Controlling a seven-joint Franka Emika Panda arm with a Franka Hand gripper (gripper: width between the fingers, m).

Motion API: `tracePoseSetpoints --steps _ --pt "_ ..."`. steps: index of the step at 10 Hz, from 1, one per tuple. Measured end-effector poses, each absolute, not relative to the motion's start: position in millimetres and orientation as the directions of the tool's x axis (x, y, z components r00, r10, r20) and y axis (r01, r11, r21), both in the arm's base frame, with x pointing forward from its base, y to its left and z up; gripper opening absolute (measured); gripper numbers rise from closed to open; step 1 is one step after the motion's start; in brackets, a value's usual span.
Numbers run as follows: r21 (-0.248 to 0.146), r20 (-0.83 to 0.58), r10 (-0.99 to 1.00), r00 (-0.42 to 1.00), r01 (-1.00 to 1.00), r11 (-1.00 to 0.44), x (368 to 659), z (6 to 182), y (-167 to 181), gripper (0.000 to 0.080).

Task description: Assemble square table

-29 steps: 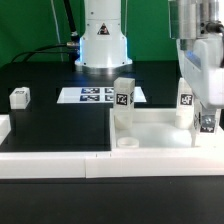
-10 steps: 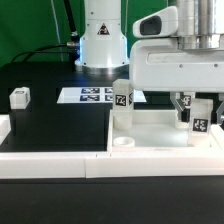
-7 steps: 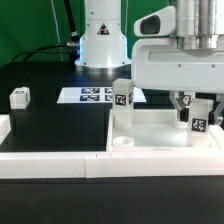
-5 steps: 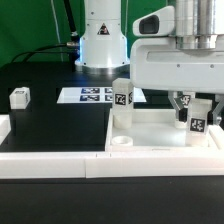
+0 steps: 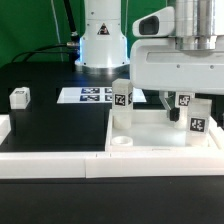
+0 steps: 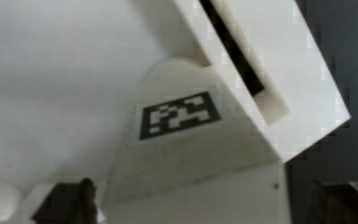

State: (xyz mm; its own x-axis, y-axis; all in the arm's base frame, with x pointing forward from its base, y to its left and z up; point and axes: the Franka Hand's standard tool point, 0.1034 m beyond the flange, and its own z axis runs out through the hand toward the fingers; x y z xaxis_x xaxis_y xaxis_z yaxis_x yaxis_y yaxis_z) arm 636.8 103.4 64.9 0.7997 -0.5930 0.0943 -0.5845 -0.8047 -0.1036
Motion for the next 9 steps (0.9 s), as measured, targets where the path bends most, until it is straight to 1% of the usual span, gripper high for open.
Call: tracePoseSetpoints --steps 1,2,4,5,6,7,9 --pt "-0.108 0.093 -0.596 0.797 -0.587 -0.802 638 67.5 104 0.0636" --pt "-0.122 0.094 -0.601 0.794 -0.59 -0.798 641 81.7 104 0.0645" --pt "-0.164 0.11 -0.593 0.797 -0.574 -0.802 642 116.5 95 0.0649" --pt "-0.172 0.117 -0.584 0.803 -0.563 -0.809 641 129.0 85 0.0649" --pt "-0.176 0.123 -0.578 0.806 -0.556 -0.812 641 136.6 75 0.0649" --pt "-0.176 0.124 -0.584 0.802 -0.562 -0.808 640 137.6 69 0.0649" --pt "-0.174 0.122 -0.581 0.805 -0.559 -0.811 639 135.6 71 0.0649"
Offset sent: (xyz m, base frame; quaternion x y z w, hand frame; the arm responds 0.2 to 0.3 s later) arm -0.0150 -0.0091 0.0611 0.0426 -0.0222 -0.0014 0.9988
